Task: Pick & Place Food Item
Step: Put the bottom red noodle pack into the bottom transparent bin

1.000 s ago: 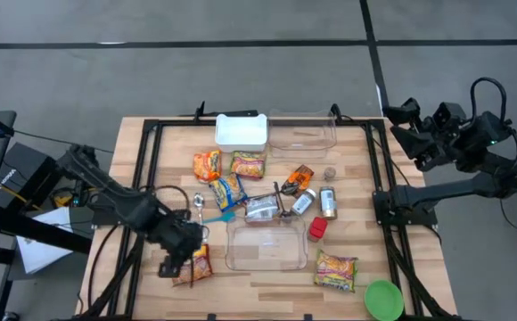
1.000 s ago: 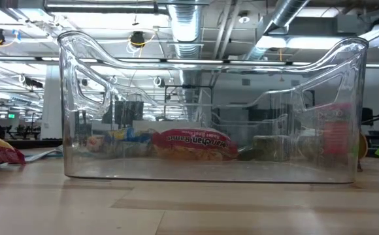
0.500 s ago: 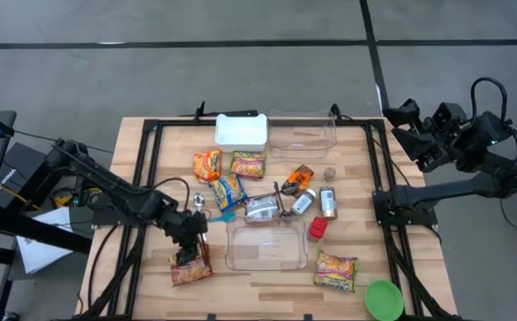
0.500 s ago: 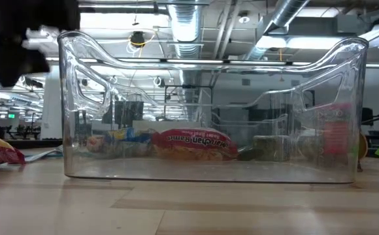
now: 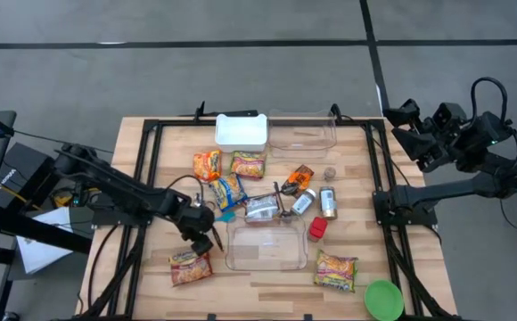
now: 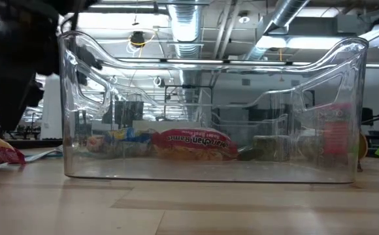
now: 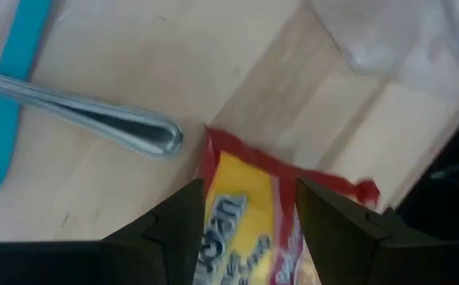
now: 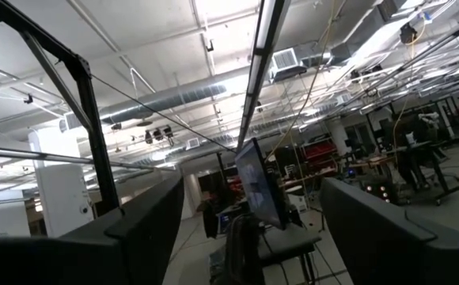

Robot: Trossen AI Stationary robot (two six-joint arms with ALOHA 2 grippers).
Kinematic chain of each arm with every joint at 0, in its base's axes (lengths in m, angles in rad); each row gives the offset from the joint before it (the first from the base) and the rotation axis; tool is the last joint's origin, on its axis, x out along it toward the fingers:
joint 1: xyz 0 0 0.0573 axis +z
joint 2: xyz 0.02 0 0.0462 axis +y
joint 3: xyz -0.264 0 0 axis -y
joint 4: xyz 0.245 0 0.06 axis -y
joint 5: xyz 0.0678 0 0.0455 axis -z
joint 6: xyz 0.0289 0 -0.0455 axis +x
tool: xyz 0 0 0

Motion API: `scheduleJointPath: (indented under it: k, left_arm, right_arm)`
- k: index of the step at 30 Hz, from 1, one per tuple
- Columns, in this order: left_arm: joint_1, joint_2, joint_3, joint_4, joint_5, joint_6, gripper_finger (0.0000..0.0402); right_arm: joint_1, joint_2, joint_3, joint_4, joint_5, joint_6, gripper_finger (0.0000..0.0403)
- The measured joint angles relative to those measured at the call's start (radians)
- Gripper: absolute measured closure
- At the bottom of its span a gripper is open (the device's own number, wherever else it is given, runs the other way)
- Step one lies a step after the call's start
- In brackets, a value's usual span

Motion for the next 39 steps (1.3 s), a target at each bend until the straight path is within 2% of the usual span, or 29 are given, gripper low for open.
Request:
scheduleJointPath:
  k: [8, 19, 35, 39]
  left_arm:
    - [0.026, 0.082, 0.0, 0.03, 0.015, -0.048, 0.0224]
    - [-0.004, 0.125, 0.0, 0.041, 0.04, -0.064, 0.0253]
    - [0.009, 0.118, 0.0, 0.067, 0.032, -0.064, 0.0374]
    - [0.009, 0.113, 0.0, 0.065, 0.035, -0.067, 0.0389]
  right_arm:
    - [0.0, 0.0, 0.0, 0.0, 0.002, -0.003, 0.0112]
    - [0.0, -0.006, 0.0, -0.002, 0.002, -0.003, 0.0112]
    - [0.0, -0.038, 0.0, -0.007, 0.002, -0.003, 0.0112]
    - [0.0, -0.038, 0.0, -0.018, 0.002, -0.003, 0.0112]
